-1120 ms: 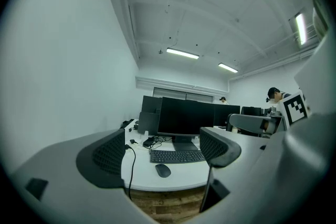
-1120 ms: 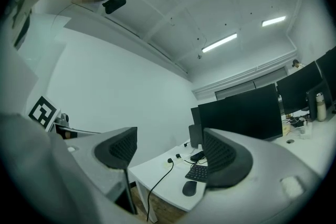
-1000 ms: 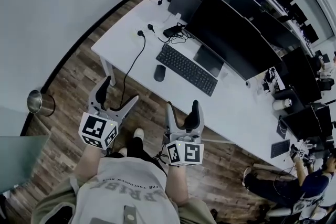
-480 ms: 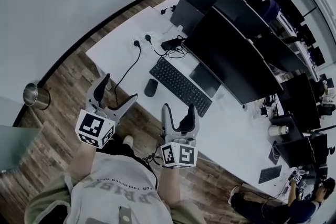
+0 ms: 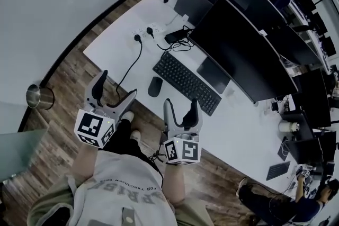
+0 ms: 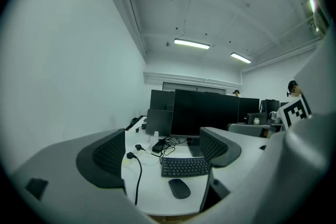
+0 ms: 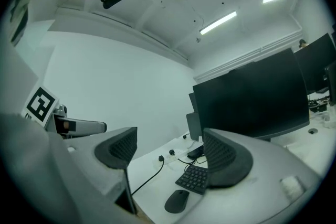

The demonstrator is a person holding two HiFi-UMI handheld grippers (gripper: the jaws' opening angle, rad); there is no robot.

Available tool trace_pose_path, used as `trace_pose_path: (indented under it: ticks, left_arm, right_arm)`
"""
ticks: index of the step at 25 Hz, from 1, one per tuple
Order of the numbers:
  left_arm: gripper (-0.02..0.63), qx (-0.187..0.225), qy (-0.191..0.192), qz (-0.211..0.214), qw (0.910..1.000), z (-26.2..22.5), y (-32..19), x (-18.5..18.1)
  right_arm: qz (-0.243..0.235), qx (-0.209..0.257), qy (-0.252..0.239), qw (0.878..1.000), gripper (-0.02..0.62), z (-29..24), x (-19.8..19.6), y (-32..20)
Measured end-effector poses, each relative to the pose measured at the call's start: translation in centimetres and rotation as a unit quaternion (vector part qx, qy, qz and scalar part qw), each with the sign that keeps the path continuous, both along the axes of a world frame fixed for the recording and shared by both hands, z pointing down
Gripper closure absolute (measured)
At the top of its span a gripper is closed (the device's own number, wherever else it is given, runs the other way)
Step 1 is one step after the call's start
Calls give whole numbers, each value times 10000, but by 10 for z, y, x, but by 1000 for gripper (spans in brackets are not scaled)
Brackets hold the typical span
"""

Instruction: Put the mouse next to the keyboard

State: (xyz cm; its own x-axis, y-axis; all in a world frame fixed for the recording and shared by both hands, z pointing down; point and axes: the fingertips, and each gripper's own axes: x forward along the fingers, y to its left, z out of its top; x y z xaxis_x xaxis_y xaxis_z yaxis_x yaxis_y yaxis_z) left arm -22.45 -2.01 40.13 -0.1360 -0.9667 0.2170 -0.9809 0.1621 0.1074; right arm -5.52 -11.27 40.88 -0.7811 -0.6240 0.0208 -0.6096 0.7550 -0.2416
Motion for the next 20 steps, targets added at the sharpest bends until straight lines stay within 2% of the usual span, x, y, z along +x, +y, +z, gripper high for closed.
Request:
trace_pose_path:
  ticks: [11, 20]
  left_arm:
    - [181, -288, 232, 456, 9983, 33, -51, -45]
    - [181, -456, 324, 873, 9946, 51, -87, -67]
  right_arm:
    - [287, -461, 535, 9971, 209, 51, -59, -39]
    - [317, -1158, 1368, 9833, 209, 131, -98, -52]
